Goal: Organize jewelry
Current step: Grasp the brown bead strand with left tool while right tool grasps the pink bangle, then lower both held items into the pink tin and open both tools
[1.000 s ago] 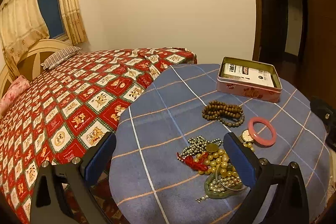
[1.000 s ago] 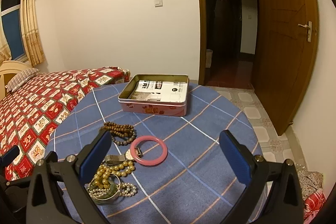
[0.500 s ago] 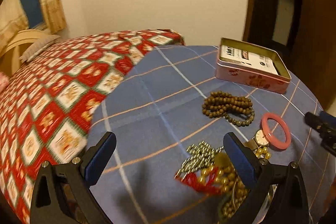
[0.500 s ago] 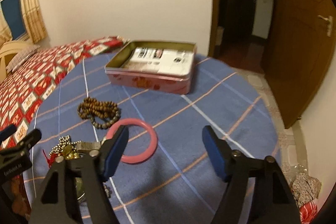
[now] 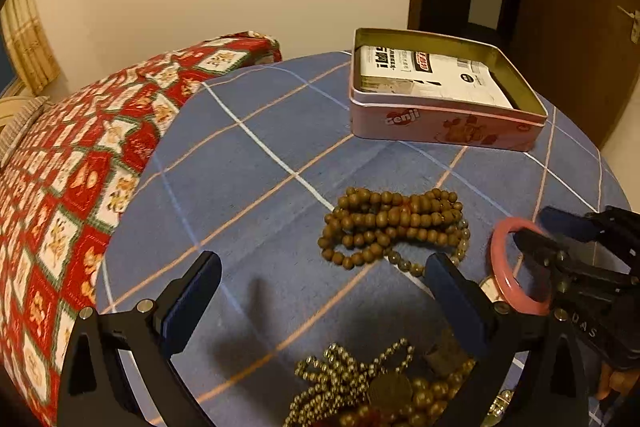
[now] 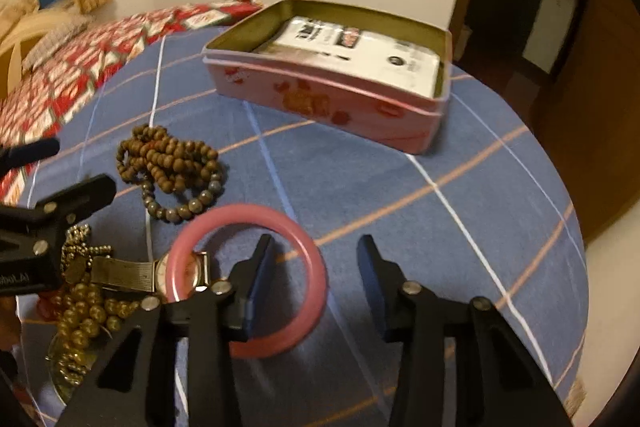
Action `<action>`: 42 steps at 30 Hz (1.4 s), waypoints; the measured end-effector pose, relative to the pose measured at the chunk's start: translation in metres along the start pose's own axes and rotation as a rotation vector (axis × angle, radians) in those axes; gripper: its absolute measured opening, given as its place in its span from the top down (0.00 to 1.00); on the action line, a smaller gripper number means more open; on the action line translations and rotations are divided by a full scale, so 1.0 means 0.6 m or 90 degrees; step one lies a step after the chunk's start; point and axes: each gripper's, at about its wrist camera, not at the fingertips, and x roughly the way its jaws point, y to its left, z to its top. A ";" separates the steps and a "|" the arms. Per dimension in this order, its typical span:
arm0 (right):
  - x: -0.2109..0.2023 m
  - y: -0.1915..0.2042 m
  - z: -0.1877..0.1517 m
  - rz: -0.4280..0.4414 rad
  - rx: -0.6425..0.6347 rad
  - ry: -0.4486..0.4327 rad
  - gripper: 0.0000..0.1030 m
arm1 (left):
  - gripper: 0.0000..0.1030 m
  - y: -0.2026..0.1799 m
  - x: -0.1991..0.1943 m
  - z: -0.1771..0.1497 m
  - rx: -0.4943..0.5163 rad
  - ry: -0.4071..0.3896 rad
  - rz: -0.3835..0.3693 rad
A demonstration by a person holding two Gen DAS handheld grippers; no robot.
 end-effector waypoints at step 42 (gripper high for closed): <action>0.001 -0.154 0.182 0.016 0.211 -0.155 0.88 | 0.65 -0.036 0.004 0.211 -0.046 -0.160 -0.159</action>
